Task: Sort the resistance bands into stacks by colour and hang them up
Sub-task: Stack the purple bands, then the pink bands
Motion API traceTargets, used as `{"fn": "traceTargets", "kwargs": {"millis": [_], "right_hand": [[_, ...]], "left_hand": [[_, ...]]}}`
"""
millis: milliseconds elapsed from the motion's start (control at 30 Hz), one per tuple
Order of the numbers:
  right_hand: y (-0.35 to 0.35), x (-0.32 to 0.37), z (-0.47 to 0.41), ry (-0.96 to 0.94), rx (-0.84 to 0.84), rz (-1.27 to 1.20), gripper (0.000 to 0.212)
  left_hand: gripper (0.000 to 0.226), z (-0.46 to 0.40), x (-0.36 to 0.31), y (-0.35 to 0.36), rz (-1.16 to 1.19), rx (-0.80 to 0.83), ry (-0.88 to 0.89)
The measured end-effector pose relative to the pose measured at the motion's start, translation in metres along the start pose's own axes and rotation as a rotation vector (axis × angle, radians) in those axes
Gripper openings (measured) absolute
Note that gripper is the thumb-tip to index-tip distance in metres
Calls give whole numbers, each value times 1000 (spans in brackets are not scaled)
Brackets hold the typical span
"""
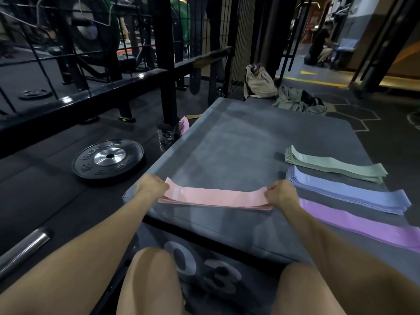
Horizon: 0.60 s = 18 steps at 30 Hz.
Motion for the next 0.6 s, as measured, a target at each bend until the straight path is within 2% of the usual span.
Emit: {"fn": "traceTargets", "kwargs": {"millis": [267,600], "right_hand": [[1,-1,2,5,-17,52,29],[4,6,9,-83,-54,179,26]], "left_hand": [[22,-3,3,2,-30,-46,15],[10,-4,7,4,-62,-87,18]]}}
Point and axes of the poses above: each hand's wrist, its own z-axis away from the middle knuckle, its own y-axis out of the palm, x = y × z, the point moved 6 cm from there along -z, towards the middle knuckle, and after that the axes turned 11 degrees about x, right-handed, at the moved point
